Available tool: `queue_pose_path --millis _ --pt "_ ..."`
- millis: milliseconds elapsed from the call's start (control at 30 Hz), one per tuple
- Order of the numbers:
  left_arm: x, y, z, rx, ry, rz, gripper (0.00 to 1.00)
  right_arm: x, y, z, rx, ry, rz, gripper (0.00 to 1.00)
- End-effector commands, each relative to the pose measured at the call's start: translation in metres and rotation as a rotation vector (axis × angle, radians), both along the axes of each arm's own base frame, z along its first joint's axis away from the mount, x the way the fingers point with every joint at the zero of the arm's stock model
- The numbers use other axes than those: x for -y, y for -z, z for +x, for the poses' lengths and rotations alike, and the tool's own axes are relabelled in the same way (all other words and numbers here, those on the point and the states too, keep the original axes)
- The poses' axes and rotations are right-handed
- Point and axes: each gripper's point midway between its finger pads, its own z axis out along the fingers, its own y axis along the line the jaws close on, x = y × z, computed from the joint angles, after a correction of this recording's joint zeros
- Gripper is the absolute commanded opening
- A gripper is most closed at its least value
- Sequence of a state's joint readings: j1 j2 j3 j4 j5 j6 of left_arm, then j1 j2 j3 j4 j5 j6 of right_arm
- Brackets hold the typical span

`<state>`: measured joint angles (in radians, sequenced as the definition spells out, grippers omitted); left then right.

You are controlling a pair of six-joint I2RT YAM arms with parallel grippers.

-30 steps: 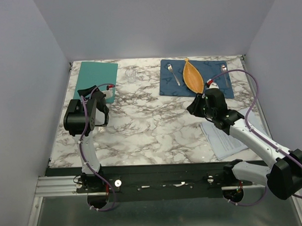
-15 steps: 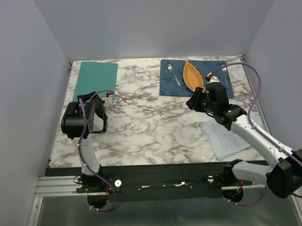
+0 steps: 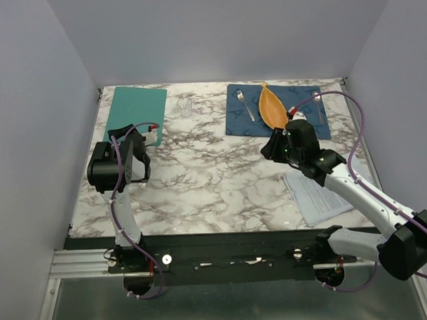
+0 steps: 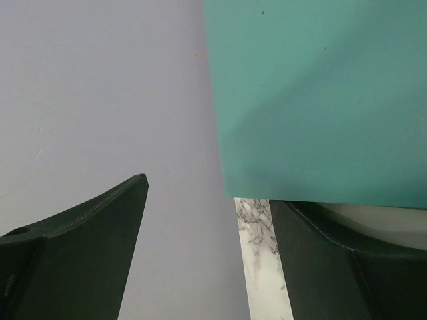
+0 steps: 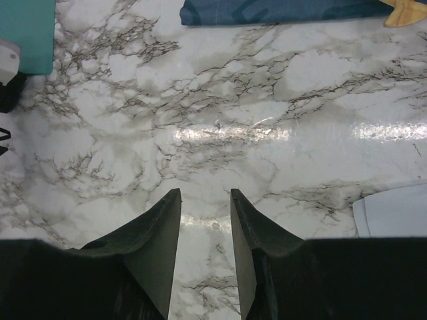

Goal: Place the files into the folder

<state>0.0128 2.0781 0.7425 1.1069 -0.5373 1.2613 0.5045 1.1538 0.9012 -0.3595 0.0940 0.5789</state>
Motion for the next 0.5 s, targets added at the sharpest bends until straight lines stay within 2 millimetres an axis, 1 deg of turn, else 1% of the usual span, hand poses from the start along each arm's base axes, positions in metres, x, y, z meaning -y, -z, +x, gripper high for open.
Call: queue_pose_path --millis 0,167,267,467 --pt "0.001 0.023 0.006 -0.038 0.02 -0.021 0.89 0.007 -0.01 0.001 0.015 0.047 -0.015 0.44" --pt "0.001 0.02 0.015 -0.029 0.013 -0.034 0.89 0.009 -0.009 0.0 0.018 0.069 -0.014 0.44" --pt "0.0 0.014 0.019 -0.009 0.004 -0.04 0.89 0.01 -0.01 -0.001 0.03 0.08 -0.017 0.43" --pt "-0.002 -0.006 0.026 0.083 -0.028 -0.088 0.89 0.01 -0.014 -0.002 0.059 0.096 -0.024 0.42"
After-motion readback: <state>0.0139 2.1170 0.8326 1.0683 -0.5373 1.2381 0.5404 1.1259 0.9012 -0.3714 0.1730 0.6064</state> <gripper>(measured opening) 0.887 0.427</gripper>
